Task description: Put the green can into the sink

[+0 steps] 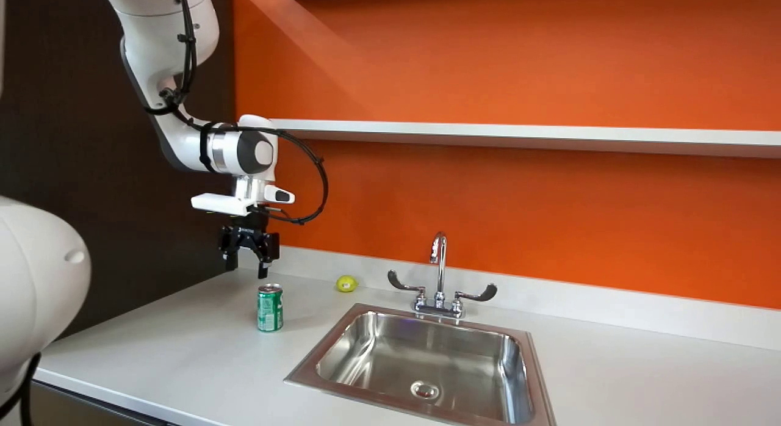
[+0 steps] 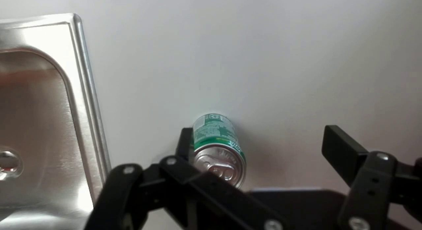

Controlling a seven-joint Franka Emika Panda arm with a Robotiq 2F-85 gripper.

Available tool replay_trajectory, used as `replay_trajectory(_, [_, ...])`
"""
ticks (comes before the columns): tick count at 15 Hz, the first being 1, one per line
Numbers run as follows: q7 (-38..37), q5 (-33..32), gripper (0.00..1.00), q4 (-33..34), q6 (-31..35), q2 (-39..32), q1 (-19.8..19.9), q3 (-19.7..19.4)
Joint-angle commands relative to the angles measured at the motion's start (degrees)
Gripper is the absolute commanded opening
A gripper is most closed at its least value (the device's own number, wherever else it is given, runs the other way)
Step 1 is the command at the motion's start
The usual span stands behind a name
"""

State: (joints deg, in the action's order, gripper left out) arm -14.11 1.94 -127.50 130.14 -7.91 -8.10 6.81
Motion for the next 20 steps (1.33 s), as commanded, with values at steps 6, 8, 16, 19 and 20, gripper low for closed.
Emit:
replay_trajectory(6, [-8.94, -5.0, 1.0, 1.03, 4.68, -4.89, -0.98, -2.24])
replay_trajectory(8, [-9.89, -5.52, 1.0, 1.21, 5.1, -5.4, -1.1, -2.72])
replay_trajectory(16, [-10.98, -5.1, 1.0, 2.52, 5.66, -7.39, -1.36, -3.15])
replay_trajectory(19, [-11.35, -5.27, 1.0, 3.4, 6.13, -8.55, -1.49, -3.47])
replay_trajectory(20, [-11.3, -5.2, 1.0, 3.72, 6.23, -8.97, -1.53, -3.57])
